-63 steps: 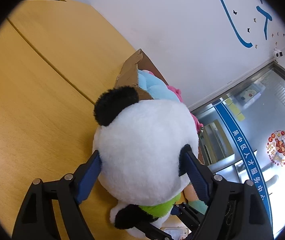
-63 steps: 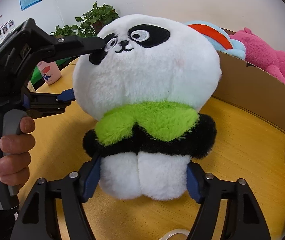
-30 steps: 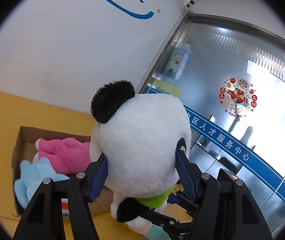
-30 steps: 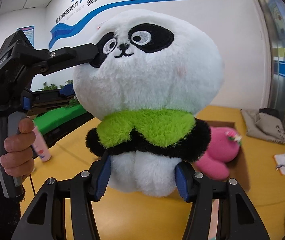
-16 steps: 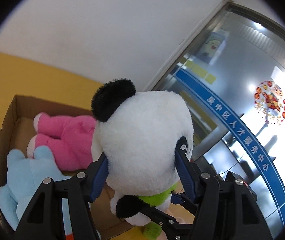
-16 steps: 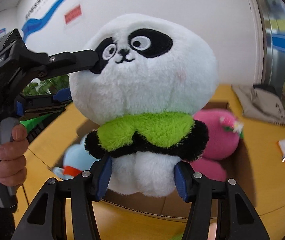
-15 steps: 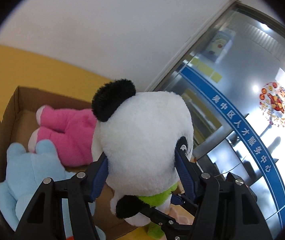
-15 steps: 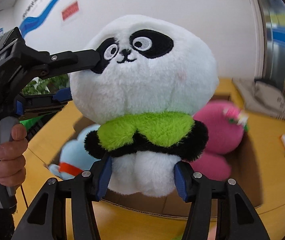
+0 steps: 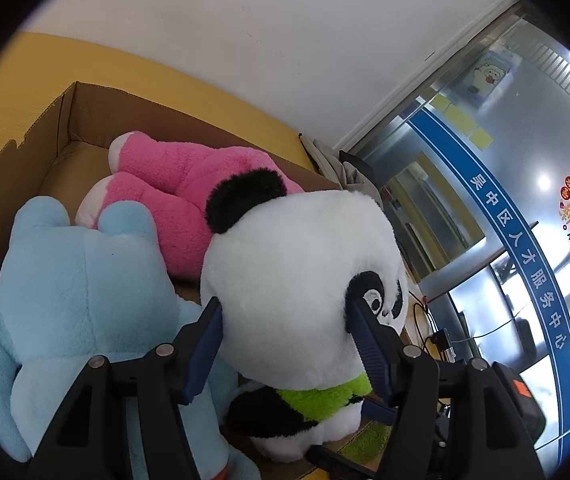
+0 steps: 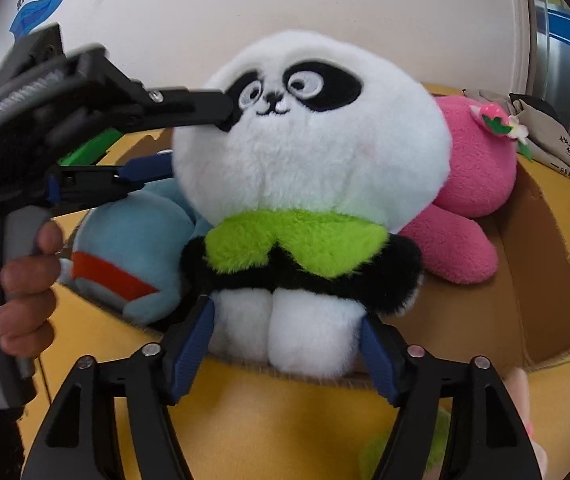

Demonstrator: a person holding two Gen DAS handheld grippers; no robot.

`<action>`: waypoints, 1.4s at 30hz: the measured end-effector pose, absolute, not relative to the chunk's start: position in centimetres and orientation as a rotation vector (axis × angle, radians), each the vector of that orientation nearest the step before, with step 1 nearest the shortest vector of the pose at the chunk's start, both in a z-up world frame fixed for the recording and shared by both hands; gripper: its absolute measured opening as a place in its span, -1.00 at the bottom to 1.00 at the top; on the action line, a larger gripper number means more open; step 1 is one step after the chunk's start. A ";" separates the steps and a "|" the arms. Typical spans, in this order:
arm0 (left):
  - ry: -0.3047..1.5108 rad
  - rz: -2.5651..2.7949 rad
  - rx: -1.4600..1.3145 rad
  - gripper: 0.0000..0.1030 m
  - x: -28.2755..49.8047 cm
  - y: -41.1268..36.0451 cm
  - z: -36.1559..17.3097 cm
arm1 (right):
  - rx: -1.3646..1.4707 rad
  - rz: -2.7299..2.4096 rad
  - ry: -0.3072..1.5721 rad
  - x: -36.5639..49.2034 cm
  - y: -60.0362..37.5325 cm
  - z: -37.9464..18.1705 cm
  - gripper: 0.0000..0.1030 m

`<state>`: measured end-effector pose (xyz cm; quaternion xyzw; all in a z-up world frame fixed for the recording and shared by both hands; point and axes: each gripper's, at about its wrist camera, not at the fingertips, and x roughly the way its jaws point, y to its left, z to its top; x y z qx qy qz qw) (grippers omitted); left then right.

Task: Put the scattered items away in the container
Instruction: 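Lower the panda beside the pink bear and open both grippers, then move both grippers to the pink-and-teal pig plush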

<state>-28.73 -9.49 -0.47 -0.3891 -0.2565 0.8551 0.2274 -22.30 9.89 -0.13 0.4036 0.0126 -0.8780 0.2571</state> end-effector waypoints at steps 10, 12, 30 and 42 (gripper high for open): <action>-0.590 2.474 -1.054 0.34 -25.6 -8.5 1.1 | 0.822 -2.511 -0.007 -26.5 12.9 9.2 0.45; -0.554 2.509 -1.045 0.34 -24.6 -8.8 1.2 | 0.918 -2.526 0.091 -31.3 12.0 7.6 0.24; -0.305 2.723 -0.973 0.47 -13.0 -5.8 3.6 | 0.738 -2.616 0.142 -23.1 17.0 9.7 0.99; -0.290 2.609 -0.894 0.58 -1.6 1.0 3.9 | 0.811 -2.647 0.407 -6.4 26.5 3.3 0.99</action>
